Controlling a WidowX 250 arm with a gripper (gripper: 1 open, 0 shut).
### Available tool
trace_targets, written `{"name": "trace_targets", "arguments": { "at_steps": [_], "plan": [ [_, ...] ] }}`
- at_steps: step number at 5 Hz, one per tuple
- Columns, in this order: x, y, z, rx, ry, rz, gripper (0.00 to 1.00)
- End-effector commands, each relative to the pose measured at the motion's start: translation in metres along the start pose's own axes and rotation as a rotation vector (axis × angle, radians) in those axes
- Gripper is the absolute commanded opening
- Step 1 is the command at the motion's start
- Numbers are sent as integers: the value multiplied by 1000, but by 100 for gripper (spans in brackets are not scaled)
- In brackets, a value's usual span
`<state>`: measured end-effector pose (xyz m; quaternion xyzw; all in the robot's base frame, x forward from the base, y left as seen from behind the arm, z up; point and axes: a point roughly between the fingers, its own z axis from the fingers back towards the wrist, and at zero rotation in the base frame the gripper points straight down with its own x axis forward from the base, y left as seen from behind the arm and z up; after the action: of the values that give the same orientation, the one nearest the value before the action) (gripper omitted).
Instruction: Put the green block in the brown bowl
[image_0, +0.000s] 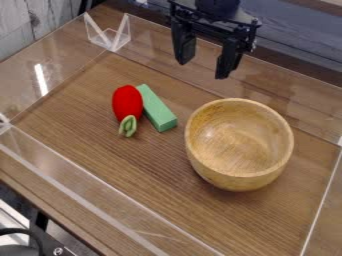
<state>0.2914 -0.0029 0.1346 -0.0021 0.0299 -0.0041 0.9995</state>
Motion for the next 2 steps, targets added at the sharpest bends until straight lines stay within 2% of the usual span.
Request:
{"name": "trace_targets", "arguments": {
  "at_steps": [1,2],
  "plan": [
    [-5,9,-8,-6,24,122,100],
    [-12,19,-18,-16,55,271,100]
  ]
}}
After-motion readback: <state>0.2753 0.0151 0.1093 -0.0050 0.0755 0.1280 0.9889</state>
